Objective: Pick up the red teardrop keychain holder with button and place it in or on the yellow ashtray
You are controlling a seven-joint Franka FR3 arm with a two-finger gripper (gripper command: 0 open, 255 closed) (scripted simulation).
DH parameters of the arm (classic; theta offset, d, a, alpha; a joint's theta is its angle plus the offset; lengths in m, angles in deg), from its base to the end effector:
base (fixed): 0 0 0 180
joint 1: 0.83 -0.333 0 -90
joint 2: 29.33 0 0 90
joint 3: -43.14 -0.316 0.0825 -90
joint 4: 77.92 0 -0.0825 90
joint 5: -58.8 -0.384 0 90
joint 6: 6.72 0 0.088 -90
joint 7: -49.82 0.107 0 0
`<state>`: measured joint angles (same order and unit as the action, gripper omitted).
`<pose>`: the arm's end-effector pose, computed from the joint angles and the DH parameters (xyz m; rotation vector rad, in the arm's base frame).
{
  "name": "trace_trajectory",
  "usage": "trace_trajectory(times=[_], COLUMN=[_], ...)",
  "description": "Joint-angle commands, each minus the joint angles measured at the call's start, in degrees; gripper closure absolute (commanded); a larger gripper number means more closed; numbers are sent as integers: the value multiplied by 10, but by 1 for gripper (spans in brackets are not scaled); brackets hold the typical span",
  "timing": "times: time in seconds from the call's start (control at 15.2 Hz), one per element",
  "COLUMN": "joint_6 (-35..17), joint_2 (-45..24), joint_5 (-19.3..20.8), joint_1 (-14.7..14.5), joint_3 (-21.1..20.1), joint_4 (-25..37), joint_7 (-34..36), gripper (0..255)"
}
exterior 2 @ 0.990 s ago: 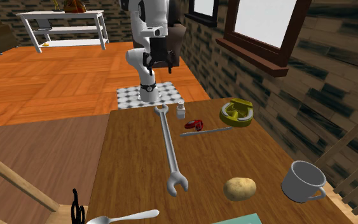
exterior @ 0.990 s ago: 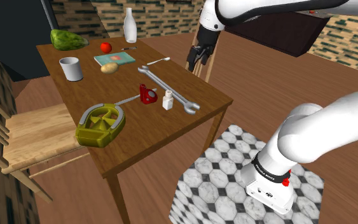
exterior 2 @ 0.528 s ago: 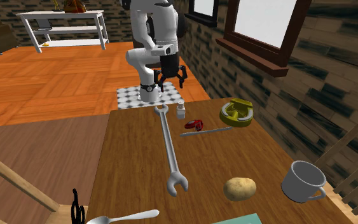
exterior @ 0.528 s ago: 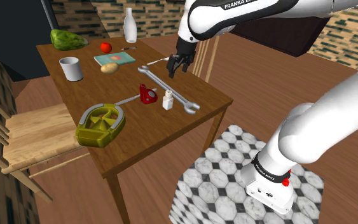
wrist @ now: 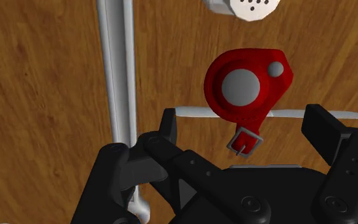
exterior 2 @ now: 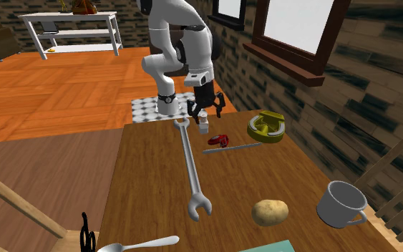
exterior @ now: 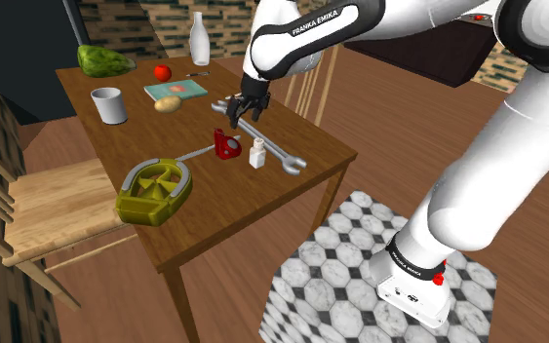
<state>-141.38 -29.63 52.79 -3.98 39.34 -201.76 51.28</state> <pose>0.5501 0.0685 0.4123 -3.0347 -0.0438 -0.2694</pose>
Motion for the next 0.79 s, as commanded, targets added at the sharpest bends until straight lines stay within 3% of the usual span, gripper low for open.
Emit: trace_trajectory(times=[0.0,0.2,0.73], joint_6=[-17,-35,-80], joint_2=[-45,-104,-147], joint_5=[-9,-20,-20], joint_1=[-2,-5,-9], joint_3=[-2,-7,-9], joint_4=[32,78,76], joint_7=[-2,0,-1], gripper=[0,0,0])
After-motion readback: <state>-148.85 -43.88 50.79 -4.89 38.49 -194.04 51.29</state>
